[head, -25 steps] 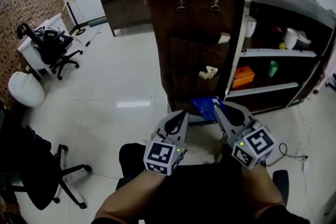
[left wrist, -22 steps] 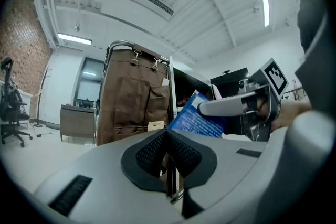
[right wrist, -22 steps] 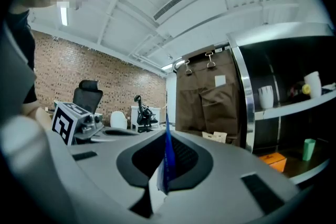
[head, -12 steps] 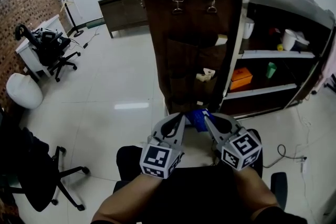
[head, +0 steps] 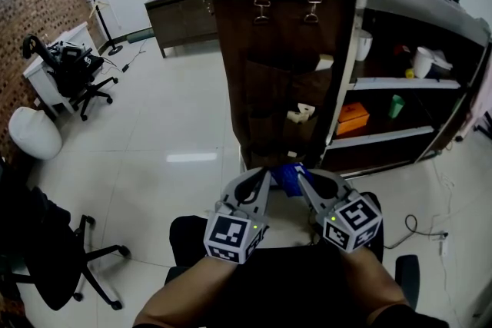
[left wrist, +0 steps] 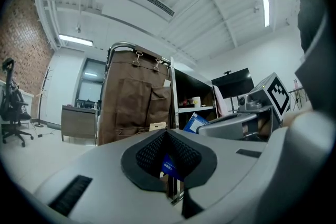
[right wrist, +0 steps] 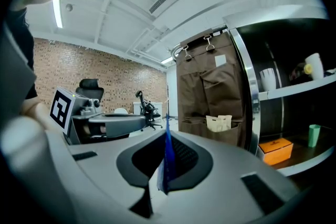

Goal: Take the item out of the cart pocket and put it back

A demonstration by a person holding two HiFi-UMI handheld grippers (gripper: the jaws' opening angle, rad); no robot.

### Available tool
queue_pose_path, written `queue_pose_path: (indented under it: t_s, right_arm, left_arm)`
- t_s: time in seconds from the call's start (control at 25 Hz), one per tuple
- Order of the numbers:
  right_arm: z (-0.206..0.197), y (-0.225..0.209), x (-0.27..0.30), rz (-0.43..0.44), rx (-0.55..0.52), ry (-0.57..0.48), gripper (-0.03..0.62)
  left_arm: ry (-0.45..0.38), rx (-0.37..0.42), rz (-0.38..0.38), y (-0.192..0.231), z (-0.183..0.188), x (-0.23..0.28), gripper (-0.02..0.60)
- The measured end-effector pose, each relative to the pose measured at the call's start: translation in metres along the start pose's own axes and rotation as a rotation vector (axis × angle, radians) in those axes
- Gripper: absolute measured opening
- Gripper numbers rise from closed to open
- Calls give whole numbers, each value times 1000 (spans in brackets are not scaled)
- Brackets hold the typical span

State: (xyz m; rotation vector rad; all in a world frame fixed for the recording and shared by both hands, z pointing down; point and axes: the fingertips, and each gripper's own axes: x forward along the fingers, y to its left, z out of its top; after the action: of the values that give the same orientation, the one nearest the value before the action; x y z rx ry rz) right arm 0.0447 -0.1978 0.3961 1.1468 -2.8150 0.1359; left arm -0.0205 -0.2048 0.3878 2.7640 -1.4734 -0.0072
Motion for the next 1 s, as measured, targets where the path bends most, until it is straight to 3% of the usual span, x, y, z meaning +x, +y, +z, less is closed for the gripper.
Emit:
queue_pose_path:
  t_s: [0.36, 1.0]
  right_arm:
    - [3, 4, 1, 15, 1, -3, 26]
    - [3, 7, 1, 22, 1, -2, 26]
  left_arm:
    - [-2, -26, 20, 6, -3, 0, 0]
    - [-10, 14, 25, 6, 0, -1, 0]
